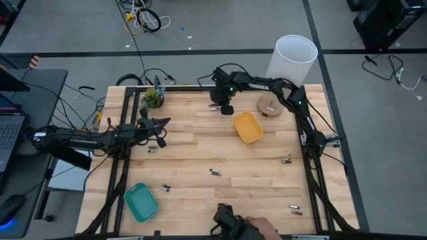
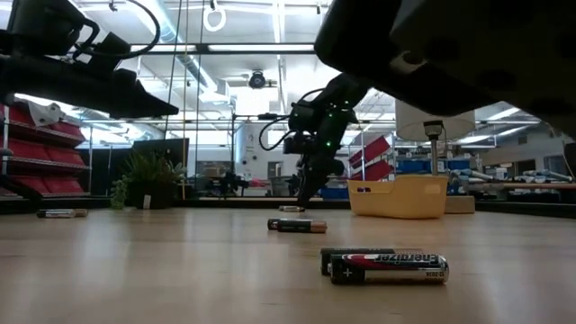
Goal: Sort batteries
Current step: Put the black battery into the yellow bin
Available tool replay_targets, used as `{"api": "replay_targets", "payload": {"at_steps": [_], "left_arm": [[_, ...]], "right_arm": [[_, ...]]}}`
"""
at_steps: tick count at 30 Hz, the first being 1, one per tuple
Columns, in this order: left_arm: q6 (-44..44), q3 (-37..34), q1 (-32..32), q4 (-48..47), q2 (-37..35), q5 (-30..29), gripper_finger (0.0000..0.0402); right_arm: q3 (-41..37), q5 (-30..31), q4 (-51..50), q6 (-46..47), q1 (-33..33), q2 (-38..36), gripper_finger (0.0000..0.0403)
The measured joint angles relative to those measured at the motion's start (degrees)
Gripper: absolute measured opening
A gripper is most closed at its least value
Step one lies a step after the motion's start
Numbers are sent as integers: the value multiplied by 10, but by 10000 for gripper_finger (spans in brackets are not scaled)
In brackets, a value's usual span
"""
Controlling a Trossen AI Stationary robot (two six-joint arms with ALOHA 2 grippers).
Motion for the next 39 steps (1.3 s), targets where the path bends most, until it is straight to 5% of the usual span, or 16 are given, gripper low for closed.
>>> {"api": "replay_targets", "payload": {"at_steps": [8,16,28,34,39], "left_arm": [[-4,0,0,27,1,-2,17],[-68,6,44,69,70,-8,17],[-94,109,161,82,264,144,17],[-95,176,211,101,392,280,17],[-47,236,218,143,507,299,17]], "right_arm": [[0,-9,15,3,-14,0,39],[20,53,10,97,1,-3,28],[28,52,-30,123,36,-92,4],[29,47,-53,130,27,-135,0],[29,48,-102,143,15,-144,0]]}}
